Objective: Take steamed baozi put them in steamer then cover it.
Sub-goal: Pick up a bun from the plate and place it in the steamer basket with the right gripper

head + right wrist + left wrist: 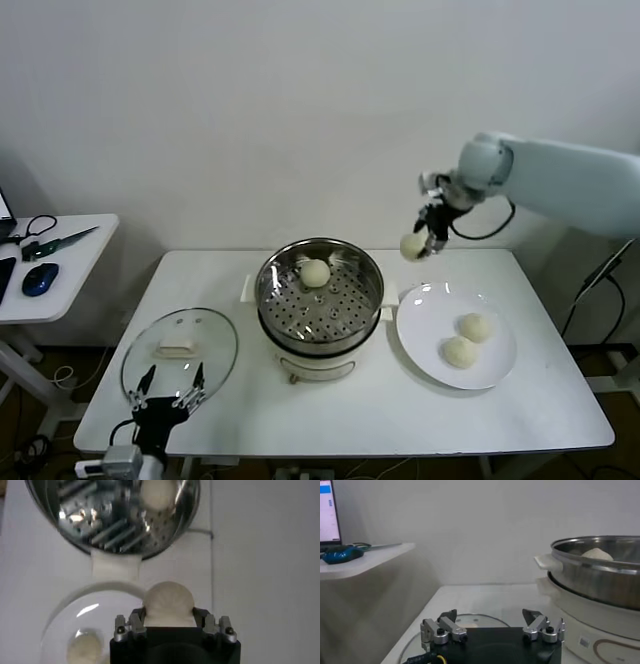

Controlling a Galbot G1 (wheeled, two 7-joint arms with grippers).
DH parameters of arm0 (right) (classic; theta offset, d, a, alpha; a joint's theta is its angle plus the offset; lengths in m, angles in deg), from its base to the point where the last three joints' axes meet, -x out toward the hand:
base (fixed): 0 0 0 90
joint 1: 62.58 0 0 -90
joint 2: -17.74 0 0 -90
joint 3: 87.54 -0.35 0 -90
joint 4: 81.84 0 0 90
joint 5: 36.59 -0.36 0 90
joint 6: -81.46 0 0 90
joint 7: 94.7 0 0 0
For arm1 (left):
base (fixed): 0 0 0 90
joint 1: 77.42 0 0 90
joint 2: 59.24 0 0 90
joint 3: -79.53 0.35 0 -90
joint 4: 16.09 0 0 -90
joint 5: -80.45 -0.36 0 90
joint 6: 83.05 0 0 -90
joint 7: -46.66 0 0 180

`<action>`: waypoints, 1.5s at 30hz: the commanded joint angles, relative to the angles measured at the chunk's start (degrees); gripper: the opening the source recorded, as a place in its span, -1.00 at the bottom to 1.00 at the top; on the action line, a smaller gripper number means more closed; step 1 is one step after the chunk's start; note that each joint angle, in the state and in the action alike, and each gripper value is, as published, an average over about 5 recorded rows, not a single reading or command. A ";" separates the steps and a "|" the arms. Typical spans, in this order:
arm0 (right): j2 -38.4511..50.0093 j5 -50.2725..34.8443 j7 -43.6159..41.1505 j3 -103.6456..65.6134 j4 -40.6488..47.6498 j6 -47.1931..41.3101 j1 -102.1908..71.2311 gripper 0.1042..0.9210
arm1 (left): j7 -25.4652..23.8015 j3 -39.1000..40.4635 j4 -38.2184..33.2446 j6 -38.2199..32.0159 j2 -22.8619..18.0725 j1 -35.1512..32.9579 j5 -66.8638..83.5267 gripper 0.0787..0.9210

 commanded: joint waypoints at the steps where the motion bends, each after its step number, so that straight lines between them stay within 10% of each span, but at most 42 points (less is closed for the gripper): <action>1: -9.37 -13.27 5.56 -2.64 -10.74 -6.99 5.93 0.33 | 0.02 0.18 -0.35 0.04 0.02 -0.05 0.11 0.77; 36: -25.75 -1.74 12.97 -7.22 9.93 -8.71 -22.01 0.34 | 0.24 -1.04 -0.66 0.21 -0.59 -0.33 1.06 0.77; 45: -19.49 0.58 9.75 -6.50 2.96 -5.74 -15.00 0.74 | 0.25 -1.15 -1.16 0.32 -0.53 -0.64 0.86 0.77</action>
